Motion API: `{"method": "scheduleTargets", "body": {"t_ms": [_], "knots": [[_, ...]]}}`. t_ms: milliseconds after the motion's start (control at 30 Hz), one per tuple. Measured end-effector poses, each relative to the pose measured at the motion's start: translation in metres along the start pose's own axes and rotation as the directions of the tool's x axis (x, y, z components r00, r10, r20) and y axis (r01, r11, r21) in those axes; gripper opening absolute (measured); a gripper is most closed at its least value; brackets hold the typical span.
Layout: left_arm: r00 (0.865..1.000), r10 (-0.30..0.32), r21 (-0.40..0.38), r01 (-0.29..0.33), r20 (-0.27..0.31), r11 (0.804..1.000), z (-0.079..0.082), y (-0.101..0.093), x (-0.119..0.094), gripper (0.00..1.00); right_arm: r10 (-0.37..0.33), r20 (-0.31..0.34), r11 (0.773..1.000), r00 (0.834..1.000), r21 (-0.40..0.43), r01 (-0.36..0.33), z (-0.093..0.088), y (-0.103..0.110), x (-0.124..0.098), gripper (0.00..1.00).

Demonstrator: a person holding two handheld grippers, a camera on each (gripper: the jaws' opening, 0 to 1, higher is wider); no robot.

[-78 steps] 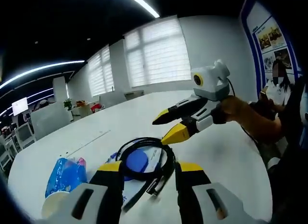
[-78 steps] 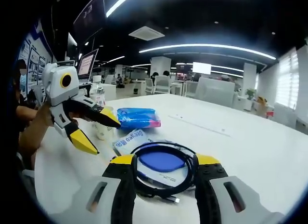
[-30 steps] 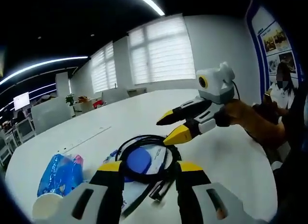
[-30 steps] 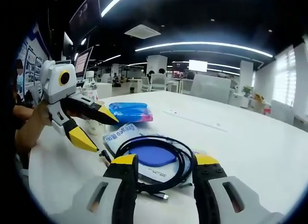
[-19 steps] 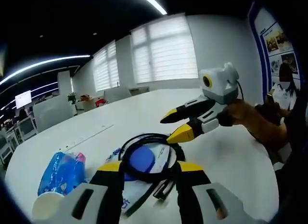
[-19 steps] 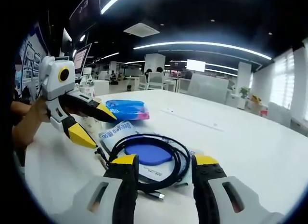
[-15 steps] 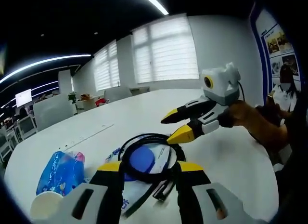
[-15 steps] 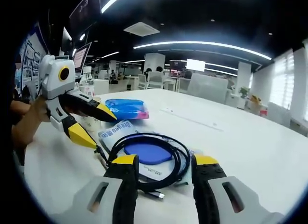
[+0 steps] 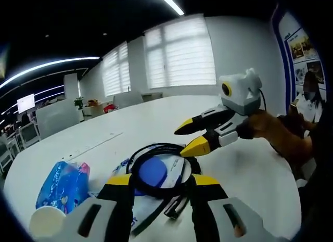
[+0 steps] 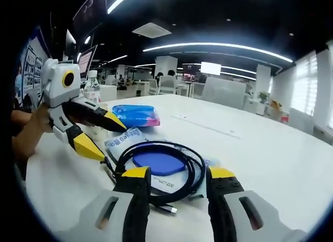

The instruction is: Arrange the tabletop items into an orderly group along one side of the table until the central work area is clear of visible clutter.

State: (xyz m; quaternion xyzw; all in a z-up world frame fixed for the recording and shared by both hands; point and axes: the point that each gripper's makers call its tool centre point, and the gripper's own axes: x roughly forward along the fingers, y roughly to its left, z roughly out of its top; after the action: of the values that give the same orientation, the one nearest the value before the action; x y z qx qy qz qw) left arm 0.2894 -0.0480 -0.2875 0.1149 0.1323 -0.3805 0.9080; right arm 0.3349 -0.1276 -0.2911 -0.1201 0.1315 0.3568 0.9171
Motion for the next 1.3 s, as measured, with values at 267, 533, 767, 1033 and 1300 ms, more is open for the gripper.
{"method": "scheduleTargets", "body": {"t_ms": [267, 533, 767, 1033, 1300], "knots": [[1.000, 0.002, 0.000, -0.002, -0.007, 1.000, -0.001, 0.005, 0.000, 0.41, 0.000, -0.013, 1.000, 1.000, -0.002, 0.000, -0.004, 0.000, 0.002, 0.37], [1.000, -0.001, -0.007, 0.001, -0.015, 1.000, -0.004, 0.006, 0.003, 0.41, 0.001, -0.017, 1.000, 1.000, 0.014, -0.001, -0.006, -0.002, 0.006, 0.36], [1.000, -0.004, -0.021, 0.004, -0.016, 1.000, -0.005, 0.006, 0.004, 0.41, -0.002, -0.025, 1.000, 1.000, 0.015, 0.002, -0.009, -0.003, 0.008, 0.36], [1.000, -0.006, -0.032, 0.005, -0.019, 0.999, -0.005, 0.008, 0.006, 0.41, -0.006, -0.031, 1.000, 0.999, 0.008, 0.006, -0.010, -0.005, 0.010, 0.36], [0.999, 0.002, -0.038, -0.004, -0.040, 0.999, -0.010, 0.010, 0.007, 0.41, -0.014, -0.043, 1.000, 0.999, -0.006, 0.014, -0.013, -0.006, 0.011, 0.36]]}}
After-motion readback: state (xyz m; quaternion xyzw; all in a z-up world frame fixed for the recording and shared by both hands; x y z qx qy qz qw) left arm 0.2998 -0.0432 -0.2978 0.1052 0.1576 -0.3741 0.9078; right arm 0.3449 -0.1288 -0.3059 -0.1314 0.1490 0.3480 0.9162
